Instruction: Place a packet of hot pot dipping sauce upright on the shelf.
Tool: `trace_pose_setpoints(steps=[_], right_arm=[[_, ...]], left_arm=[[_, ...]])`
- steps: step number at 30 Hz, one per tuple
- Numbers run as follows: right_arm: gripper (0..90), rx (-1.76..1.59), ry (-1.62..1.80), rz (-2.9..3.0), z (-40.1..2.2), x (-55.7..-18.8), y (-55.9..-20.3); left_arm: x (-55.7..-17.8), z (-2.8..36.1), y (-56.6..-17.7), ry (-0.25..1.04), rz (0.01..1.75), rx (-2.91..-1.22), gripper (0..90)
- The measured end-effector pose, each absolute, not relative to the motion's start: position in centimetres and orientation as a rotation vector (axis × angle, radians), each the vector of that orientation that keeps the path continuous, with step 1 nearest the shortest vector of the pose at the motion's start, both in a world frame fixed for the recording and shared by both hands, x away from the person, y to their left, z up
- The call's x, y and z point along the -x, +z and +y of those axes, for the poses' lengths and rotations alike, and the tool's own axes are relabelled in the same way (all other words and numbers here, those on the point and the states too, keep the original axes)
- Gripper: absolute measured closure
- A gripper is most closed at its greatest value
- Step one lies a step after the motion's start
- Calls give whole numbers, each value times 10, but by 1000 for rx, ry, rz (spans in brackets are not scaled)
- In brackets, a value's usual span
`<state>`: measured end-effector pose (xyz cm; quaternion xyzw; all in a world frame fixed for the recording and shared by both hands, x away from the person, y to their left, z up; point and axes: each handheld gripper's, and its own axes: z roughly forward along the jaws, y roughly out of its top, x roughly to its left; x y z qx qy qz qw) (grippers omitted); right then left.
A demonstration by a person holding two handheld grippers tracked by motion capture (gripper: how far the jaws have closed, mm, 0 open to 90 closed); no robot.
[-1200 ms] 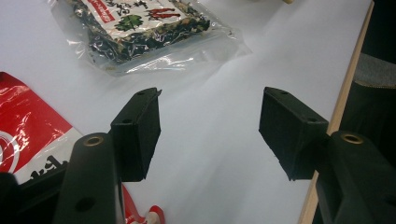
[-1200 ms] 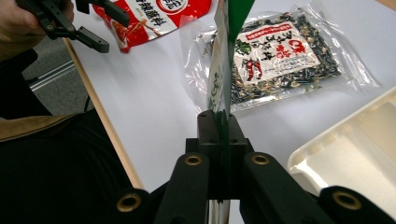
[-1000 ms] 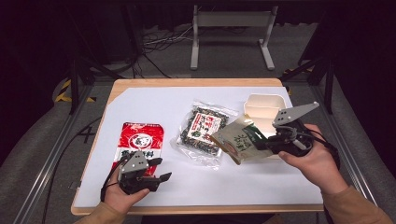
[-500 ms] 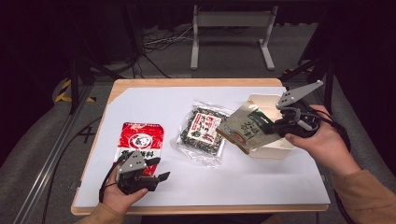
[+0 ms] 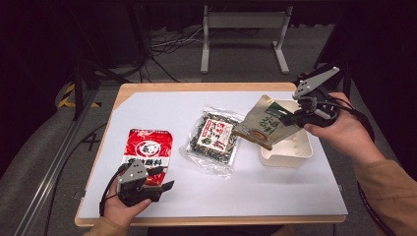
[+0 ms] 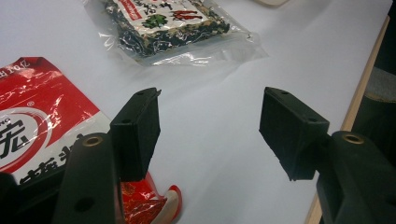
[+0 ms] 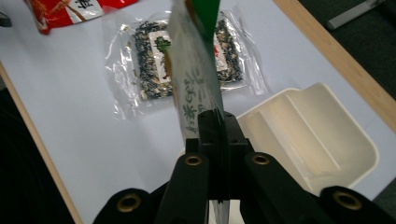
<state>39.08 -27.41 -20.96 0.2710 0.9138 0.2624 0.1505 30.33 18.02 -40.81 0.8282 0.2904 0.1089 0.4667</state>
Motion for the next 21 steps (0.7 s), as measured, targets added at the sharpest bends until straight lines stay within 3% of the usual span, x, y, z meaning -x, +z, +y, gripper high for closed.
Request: trace_pose_setpoints(steps=[21], right_arm=[[897,-732,622,2497,-299,-431,-196]], left_arm=[[-307,179,-408,260,694,-2035,390]])
